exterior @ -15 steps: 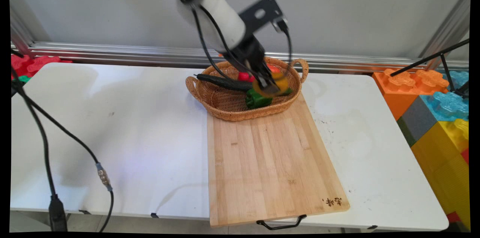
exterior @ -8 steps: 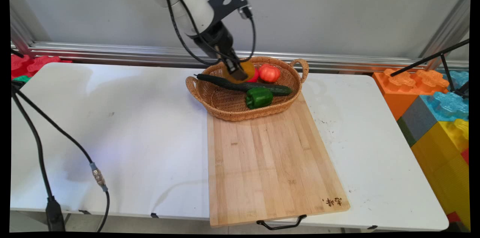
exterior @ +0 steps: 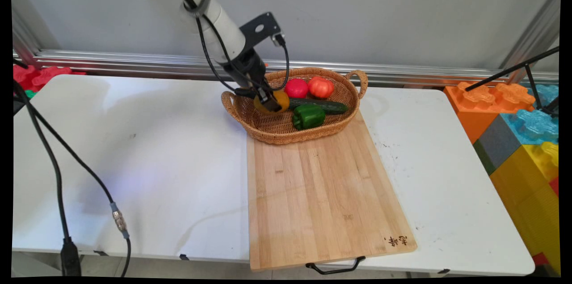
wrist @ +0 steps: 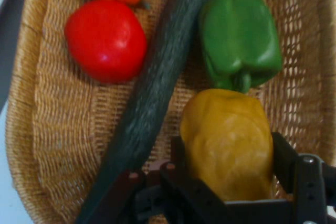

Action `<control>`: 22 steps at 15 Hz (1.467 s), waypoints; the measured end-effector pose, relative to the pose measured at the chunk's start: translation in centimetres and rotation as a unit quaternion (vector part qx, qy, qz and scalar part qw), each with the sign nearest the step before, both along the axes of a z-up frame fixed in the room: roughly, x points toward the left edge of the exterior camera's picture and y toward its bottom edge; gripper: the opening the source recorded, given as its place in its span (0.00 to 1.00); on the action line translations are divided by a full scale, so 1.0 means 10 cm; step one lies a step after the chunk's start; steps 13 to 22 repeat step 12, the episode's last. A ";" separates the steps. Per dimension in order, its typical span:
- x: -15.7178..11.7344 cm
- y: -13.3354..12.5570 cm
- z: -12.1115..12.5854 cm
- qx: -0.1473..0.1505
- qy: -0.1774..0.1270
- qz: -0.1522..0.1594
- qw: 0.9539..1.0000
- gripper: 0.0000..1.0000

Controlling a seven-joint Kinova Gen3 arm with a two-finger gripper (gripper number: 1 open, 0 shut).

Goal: Place the picked object in the vegetable basket

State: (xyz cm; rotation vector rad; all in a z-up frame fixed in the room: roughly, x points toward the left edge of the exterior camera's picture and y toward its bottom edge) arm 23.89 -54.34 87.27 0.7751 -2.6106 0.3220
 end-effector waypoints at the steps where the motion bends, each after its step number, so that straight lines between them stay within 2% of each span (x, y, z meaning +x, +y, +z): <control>1: 0.03 -0.02 -0.07 0.004 -0.001 0.001 1.000 0.00; 9: 0.11 -0.13 -0.34 0.014 -0.001 -0.014 1.000 0.00; 10: 0.11 -0.14 -0.35 0.014 -0.001 -0.019 1.000 1.00; 22: 0.08 -0.16 -0.35 0.014 0.002 -0.025 1.000 1.00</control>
